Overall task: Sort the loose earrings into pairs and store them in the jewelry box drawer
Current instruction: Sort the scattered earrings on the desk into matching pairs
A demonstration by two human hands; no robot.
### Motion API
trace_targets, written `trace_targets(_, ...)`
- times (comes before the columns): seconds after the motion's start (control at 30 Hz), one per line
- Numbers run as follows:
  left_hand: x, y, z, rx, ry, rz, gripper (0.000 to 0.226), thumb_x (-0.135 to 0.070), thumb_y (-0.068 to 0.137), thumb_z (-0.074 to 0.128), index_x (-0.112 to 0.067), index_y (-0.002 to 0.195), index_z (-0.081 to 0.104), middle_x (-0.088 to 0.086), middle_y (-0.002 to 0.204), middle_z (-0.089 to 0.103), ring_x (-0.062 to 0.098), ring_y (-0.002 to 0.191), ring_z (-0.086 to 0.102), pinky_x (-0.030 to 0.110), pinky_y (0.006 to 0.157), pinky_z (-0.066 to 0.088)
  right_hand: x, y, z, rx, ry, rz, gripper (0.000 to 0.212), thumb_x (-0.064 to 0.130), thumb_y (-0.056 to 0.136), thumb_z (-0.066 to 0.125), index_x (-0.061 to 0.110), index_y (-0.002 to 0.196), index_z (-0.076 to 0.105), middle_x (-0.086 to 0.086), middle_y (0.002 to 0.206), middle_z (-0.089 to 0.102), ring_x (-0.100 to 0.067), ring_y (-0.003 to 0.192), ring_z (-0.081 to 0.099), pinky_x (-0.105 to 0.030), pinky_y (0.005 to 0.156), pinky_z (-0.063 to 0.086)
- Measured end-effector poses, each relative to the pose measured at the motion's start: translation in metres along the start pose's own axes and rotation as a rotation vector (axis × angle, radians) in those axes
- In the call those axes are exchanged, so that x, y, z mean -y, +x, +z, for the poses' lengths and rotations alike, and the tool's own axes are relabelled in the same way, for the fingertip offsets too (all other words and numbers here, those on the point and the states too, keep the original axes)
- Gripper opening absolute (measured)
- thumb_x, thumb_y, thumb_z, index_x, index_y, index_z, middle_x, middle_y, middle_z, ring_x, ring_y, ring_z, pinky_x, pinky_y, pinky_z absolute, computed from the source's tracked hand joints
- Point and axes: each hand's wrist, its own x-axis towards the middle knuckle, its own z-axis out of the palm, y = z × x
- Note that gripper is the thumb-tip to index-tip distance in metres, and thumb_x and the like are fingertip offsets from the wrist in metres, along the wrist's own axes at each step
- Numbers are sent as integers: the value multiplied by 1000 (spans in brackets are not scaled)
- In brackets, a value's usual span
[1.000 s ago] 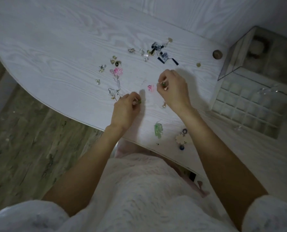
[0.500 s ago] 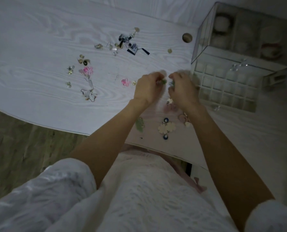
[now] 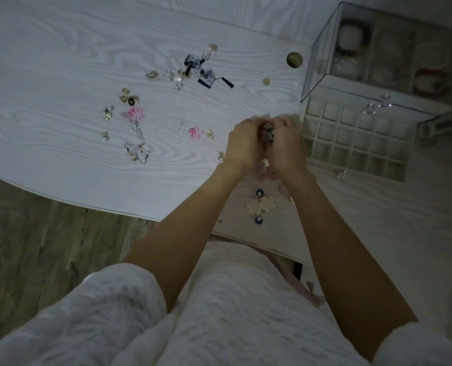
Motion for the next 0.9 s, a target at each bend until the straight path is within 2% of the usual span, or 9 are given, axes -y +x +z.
trace_targets(0.17, 11, -9, -11, 11, -52, 31, 35, -7, 86, 54, -10, 120, 60, 12, 114, 66, 25, 103, 62, 34, 88, 50, 2, -5, -5, 25, -66, -44, 37, -2, 87, 51, 3, 123, 50, -20, 122, 52, -32, 106, 54, -36, 83, 45)
trace_targets(0.33, 39, -42, -60, -79, -65, 153, 29, -11, 90, 54, -15, 119, 60, 3, 114, 63, 14, 98, 60, 33, 84, 53, 3, -26, -17, -19, 12, -170, 36, 4, 87, 53, 4, 123, 53, -15, 124, 48, -26, 108, 53, -26, 85, 41)
trace_targets(0.43, 61, -63, -88, -187, -28, 155, 26, -16, 92, 52, -16, 115, 62, 0, 107, 67, 14, 95, 62, 36, 81, 54, 11, -37, -19, -11, 55, -233, 30, 10, 89, 53, 7, 119, 57, -12, 125, 51, -26, 111, 52, -37, 89, 48)
trace_targets(0.5, 75, -62, -101, -236, 45, 110, 25, -21, 92, 51, -18, 113, 63, -3, 103, 69, 14, 94, 63, 38, 81, 53, 21, -31, -15, 14, 26, -274, 29, 13, 90, 53, 10, 119, 57, -10, 124, 53, -26, 111, 50, -36, 88, 46)
trace_targets(0.6, 93, -31, -118, -225, 74, 62, 24, -24, 93, 52, -18, 114, 63, -3, 103, 70, 13, 95, 63, 37, 85, 51, 43, 1, -7, 46, -51, -356, 30, 13, 91, 53, 12, 121, 56, -9, 123, 57, -28, 113, 48, -37, 94, 40)
trace_targets(0.7, 101, 20, -133, -179, 122, 86, 28, -24, 92, 54, -17, 119, 60, 1, 111, 67, 18, 101, 60, 32, 90, 44, 63, 45, 2, 52, -82, -377, 31, 14, 92, 53, 12, 122, 55, -10, 121, 58, -29, 114, 47, -38, 97, 38)
trace_targets(0.8, 103, 74, -137, -158, 255, 70, 39, -28, 90, 55, -13, 126, 54, 10, 122, 60, 28, 112, 51, 34, 93, 38, 79, 86, 14, 39, -67, -302, 31, 17, 93, 52, 11, 123, 54, -12, 120, 56, -28, 113, 47, -36, 93, 41)
trace_targets(0.9, 104, 115, -129, -151, 322, 13, 49, -35, 88, 56, -12, 131, 48, 13, 129, 54, 33, 118, 44, 36, 98, 34, 96, 111, 26, 26, -54, -207, 37, 22, 92, 55, 12, 127, 51, -12, 128, 49, -28, 119, 43, -38, 95, 42)
